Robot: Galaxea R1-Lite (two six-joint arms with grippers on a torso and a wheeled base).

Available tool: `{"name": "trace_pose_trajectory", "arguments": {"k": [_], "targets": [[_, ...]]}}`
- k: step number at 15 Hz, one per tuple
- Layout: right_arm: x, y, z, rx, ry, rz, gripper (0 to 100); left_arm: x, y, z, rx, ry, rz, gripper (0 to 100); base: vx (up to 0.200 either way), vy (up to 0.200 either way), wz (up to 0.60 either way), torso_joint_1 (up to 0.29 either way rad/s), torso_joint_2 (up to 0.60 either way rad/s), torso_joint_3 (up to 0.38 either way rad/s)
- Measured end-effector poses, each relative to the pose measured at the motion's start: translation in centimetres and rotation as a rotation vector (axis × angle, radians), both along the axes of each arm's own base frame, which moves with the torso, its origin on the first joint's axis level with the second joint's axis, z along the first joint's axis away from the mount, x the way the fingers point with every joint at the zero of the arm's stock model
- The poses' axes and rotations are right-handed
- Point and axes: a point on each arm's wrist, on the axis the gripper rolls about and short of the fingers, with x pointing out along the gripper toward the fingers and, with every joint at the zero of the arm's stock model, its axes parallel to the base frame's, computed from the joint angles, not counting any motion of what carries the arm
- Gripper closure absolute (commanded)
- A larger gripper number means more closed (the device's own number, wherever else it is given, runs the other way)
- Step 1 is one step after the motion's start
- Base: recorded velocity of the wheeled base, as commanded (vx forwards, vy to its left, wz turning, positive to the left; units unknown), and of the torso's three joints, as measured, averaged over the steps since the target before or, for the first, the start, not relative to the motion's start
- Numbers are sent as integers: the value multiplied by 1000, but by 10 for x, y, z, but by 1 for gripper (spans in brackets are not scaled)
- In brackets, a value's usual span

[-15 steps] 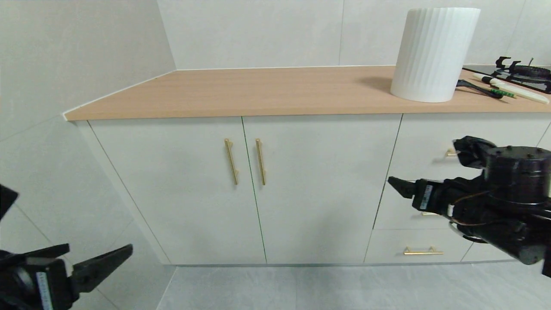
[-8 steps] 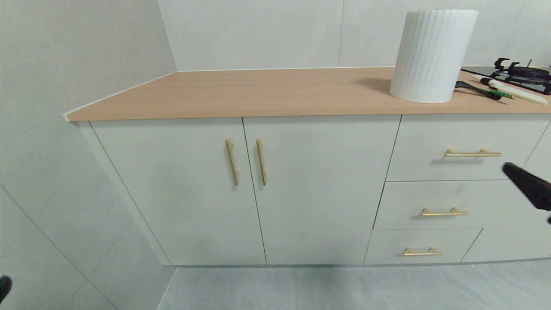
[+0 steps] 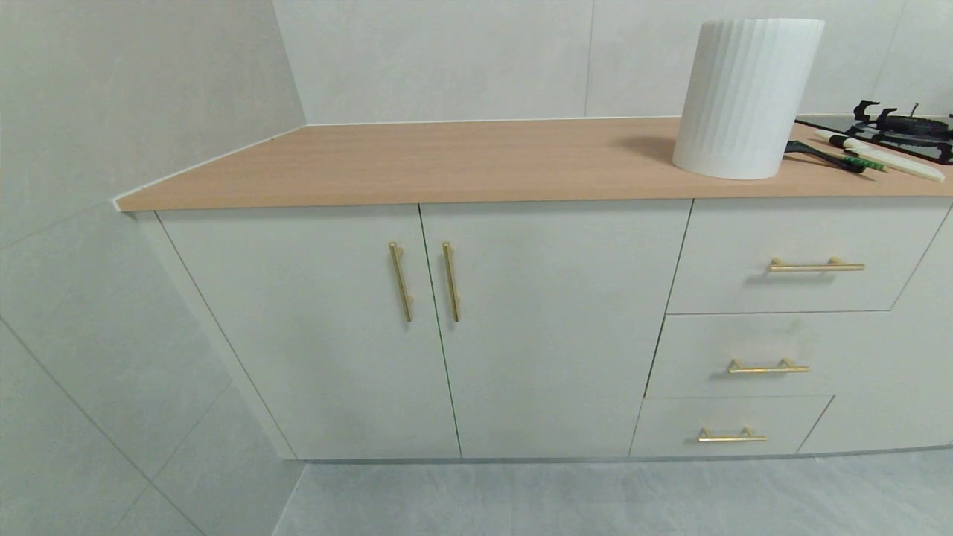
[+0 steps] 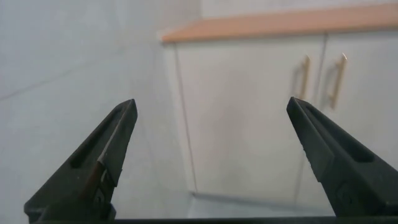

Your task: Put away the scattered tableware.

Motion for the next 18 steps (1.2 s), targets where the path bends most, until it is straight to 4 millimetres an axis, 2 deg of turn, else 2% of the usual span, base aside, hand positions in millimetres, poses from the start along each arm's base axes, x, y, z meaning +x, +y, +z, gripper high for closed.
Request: {"name": "trace_pose_trajectory", "arguments": {"k": [3,5,9,11,13,15,18], "targets": [[-23,3,-19,-50,-24,-58,0,-4,-2,-12,-4,-29,29,0,0,0,0,0,0,0],[-27,4,-31,-57,-29,-65,0,0,-2,-20,-6,-37,33,0,0,0,0,0,0,0],[-8,9,-86,51,136,140,0,29,-3,-63,18,3,-33,0,0,0,0,0,0,0],[-4,9,-104,62,261,166,0,38,-5,-85,23,94,-82,0,0,0,0,0,0,0],[-4,10,-109,57,302,185,0,41,-6,-101,25,218,-155,0,0,0,0,0,0,0],[-4,10,-110,60,306,192,0,41,-8,-102,12,218,-253,0,0,0,0,0,0,0],[-4,10,-110,59,308,192,0,41,-8,-107,-34,253,-247,0,0,0,0,0,0,0]]}}
